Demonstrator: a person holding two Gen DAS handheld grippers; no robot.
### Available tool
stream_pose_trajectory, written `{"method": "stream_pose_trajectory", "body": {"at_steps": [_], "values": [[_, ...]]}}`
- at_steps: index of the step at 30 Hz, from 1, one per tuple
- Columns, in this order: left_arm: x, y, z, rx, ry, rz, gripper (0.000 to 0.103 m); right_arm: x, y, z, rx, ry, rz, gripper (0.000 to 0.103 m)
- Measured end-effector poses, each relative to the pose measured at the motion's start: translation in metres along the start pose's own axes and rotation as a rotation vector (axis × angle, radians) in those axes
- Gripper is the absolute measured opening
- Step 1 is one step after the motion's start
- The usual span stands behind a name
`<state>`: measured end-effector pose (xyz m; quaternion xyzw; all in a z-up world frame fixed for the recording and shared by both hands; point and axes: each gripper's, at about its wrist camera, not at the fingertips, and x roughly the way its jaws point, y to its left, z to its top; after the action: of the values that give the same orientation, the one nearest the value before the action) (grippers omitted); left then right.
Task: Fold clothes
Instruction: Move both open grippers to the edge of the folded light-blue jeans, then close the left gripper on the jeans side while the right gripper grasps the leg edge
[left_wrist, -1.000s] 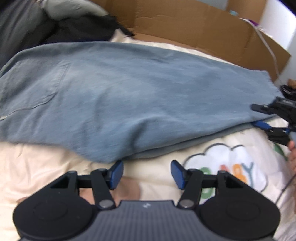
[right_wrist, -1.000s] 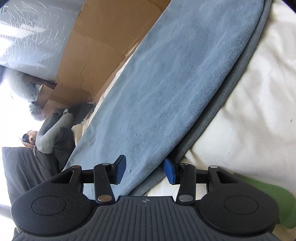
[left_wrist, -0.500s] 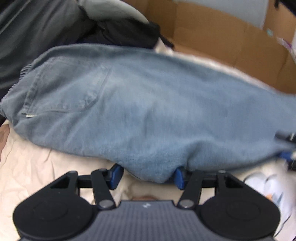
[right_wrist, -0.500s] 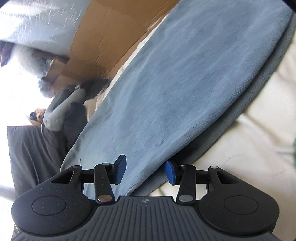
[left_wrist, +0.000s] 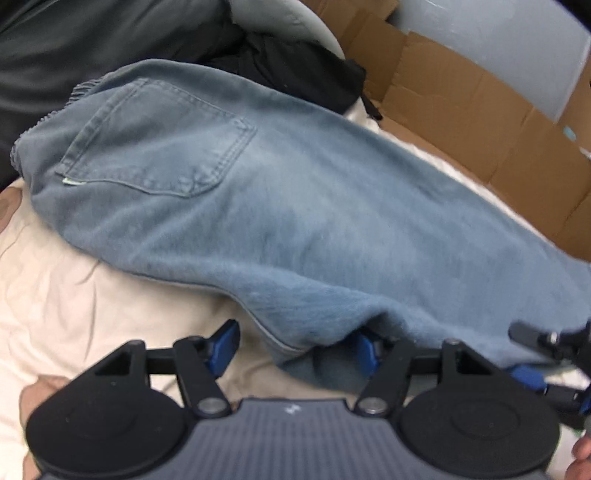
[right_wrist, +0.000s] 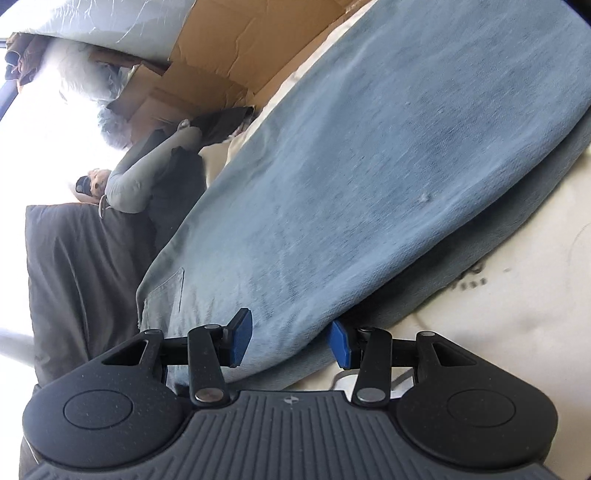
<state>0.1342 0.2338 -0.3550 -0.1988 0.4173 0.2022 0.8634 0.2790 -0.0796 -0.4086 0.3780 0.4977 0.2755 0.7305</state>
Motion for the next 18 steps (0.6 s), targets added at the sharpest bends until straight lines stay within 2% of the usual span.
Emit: {"method": "stream_pose_trajectory", "body": {"at_steps": [3,5,6,7,10,15,18], "values": [[0.005,0.0,-0.002,0.003,-0.008,-0.002,0.066,0.003,0.002,-0.002,0.005,0.002,0.002,0.05],[0.007,0.0,-0.003,0.005,-0.013,-0.004,0.05,0.002,0.001,-0.001,0.01,-0.003,-0.003,0.05],[0.006,0.001,-0.001,0.004,-0.015,-0.015,0.035,0.001,0.0,-0.001,0.014,-0.008,-0.011,0.05],[0.004,0.003,0.0,0.006,-0.013,-0.014,0.029,0.0,0.0,0.0,0.018,-0.014,-0.019,0.05],[-0.001,0.009,0.003,0.012,0.004,-0.019,0.02,-0.004,-0.006,0.002,0.046,-0.031,-0.042,0.048],[-0.018,0.014,0.001,0.068,0.029,-0.034,0.015,-0.012,-0.018,0.002,0.08,-0.055,-0.095,0.027],[-0.019,0.018,-0.004,0.08,0.051,-0.035,0.014,-0.015,-0.024,-0.001,0.093,-0.061,-0.117,0.02]]}}
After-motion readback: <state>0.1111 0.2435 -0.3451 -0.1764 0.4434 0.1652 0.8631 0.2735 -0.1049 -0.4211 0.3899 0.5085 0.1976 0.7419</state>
